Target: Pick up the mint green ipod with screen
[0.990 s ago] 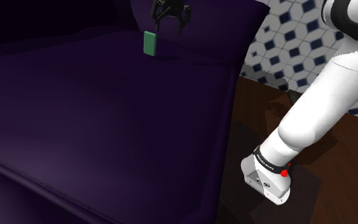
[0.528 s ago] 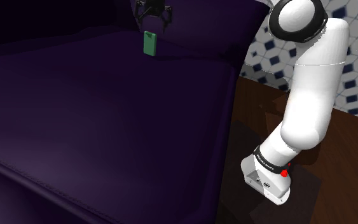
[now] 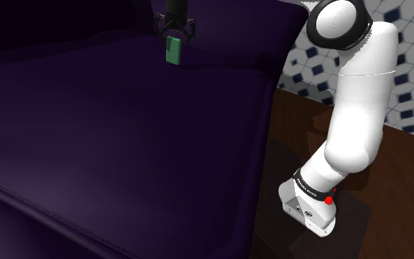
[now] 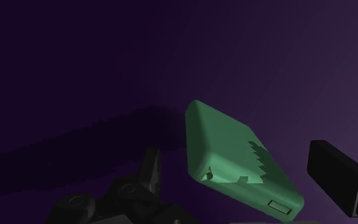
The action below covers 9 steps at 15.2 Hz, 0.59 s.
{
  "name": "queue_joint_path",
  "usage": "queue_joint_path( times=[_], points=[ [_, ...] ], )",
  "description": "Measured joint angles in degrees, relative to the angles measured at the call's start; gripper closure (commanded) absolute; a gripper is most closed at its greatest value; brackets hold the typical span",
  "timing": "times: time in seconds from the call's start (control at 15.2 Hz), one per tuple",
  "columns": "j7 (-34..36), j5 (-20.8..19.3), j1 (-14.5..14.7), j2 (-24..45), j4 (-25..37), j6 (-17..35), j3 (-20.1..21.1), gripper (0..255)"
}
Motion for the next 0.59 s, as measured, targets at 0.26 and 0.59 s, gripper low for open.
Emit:
queue_joint_path(
  times=[0.26, 0.59],
  points=[
    [0.04, 0.07, -0.17, -0.34, -1.07, 0.80, 0.01, 255],
    [0.03, 0.08, -0.23, -0.48, -1.27, 0.89, 0.00, 255]
  ],
)
